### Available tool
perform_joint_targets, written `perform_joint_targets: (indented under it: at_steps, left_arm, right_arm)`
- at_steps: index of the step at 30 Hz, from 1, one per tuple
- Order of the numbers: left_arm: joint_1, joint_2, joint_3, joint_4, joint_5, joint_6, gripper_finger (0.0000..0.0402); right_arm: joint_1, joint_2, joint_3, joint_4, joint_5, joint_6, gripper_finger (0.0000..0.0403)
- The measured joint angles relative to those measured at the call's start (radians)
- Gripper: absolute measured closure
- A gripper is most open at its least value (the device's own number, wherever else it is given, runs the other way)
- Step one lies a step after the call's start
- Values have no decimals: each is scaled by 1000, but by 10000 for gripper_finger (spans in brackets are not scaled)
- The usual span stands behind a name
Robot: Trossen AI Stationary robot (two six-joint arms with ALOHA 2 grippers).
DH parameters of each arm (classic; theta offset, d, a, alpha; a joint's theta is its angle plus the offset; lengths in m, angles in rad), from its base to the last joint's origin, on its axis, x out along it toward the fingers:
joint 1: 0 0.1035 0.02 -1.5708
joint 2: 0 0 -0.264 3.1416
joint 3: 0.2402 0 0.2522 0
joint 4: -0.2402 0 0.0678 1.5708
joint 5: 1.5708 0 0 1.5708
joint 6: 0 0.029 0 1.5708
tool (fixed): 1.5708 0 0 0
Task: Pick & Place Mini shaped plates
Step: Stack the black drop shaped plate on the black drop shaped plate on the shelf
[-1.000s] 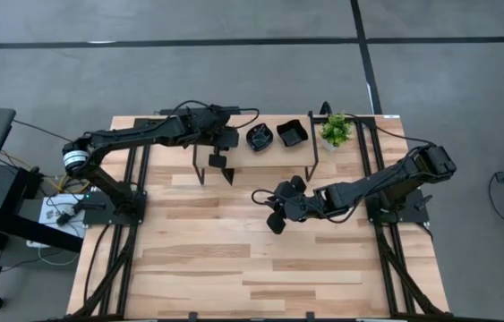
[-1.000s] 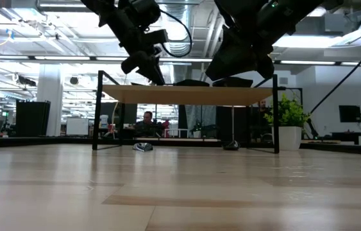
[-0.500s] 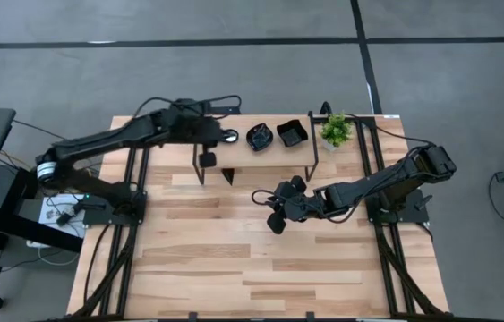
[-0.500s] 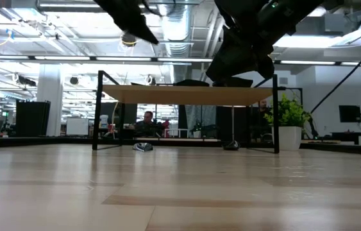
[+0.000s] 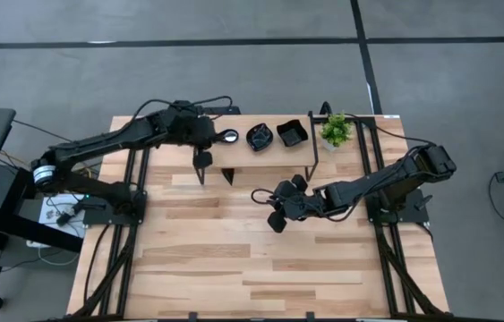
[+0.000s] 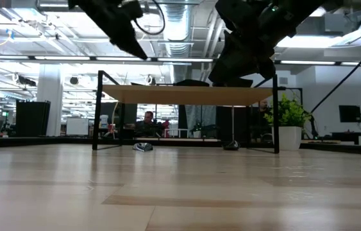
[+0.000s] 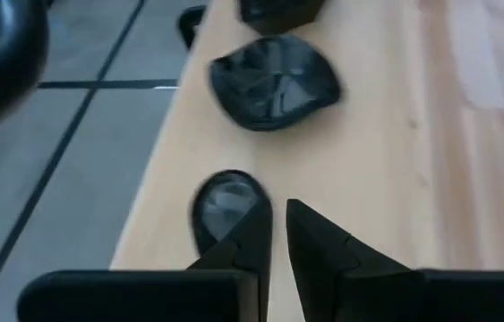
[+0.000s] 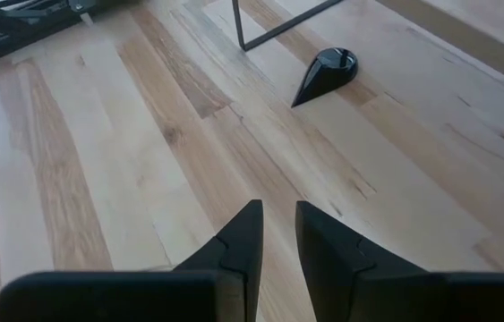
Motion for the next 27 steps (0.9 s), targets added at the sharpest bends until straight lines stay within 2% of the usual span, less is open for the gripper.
perform_joint_targets:
  at_steps: [7,14,27]
  left_arm:
    - [77,114,-9,209,0,-37,362]
    - [107,233,-10,244,0,-38,362]
    - [113,246,-10,296,-13,-9,362]
  right_arm:
    - [-3,0,0,0,0,1,337]
    - [-3,0,0,0,-2,11,337]
    - [-19,0,0,0,-1,11,337]
